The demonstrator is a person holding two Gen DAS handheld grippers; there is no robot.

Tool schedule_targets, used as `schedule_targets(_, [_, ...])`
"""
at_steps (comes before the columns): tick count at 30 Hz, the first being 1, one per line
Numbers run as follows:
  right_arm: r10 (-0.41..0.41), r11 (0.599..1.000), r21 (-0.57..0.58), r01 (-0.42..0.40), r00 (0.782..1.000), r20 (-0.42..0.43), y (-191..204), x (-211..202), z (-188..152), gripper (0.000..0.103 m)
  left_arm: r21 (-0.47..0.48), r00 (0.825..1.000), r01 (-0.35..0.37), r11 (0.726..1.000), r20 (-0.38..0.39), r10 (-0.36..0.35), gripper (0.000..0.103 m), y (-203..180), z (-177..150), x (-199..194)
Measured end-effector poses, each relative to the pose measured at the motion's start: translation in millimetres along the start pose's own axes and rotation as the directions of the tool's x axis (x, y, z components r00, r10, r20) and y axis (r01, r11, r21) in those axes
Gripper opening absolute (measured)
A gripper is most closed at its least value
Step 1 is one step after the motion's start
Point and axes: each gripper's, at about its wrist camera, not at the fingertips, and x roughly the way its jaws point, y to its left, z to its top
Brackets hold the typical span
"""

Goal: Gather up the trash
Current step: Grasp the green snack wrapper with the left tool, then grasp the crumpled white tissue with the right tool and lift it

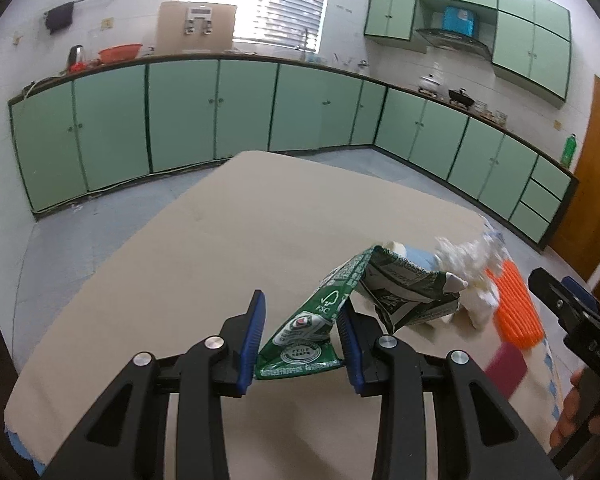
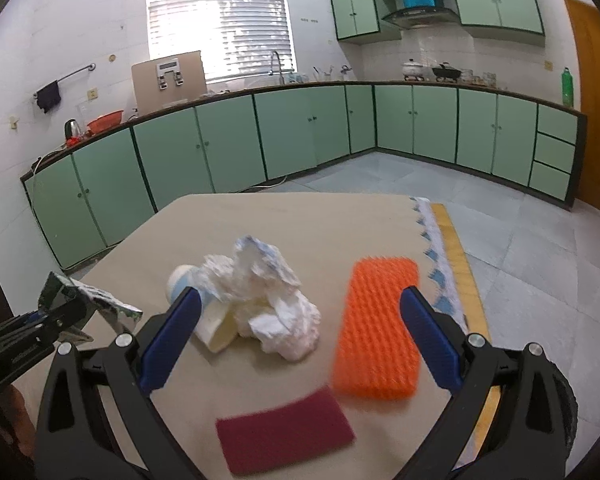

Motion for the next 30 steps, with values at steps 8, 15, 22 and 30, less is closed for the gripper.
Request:
schedule_targets(8, [0.024,0.999,-0.048,-0.024,1.0,0.002,18.5,26.4,16.9,0.097,-0.062,0.999,-0.039,0.997,0.023,0.04,0.036,8.9,15.7,17.3])
schedule_targets(15, [0.04,0.995,-0.084,-0.044,0.998,-0.046,28.1,58.8,26.4,0.095,-0.092,0.998,-0.055,0.994,0.021,0.057,0.036,13.8,20.5,25.7])
schedule_targets(22, [0.08,0.991,-0.096,-0.094,0.986,-0.144,38.6,78.2,18.8,0.074,-0.09,0.998,-0.055,0.994,0.006,0.056,0.036,11.5,18.0,27.4])
schedule_targets(30, [0.138,0.982,-0.097,-0.159,0.972,-0.192,44.3,77.5,14.4,0.034,-0.081,0.999,-0.046,0.996,0.001,0.047,0.036,10.8,18.9,25.7])
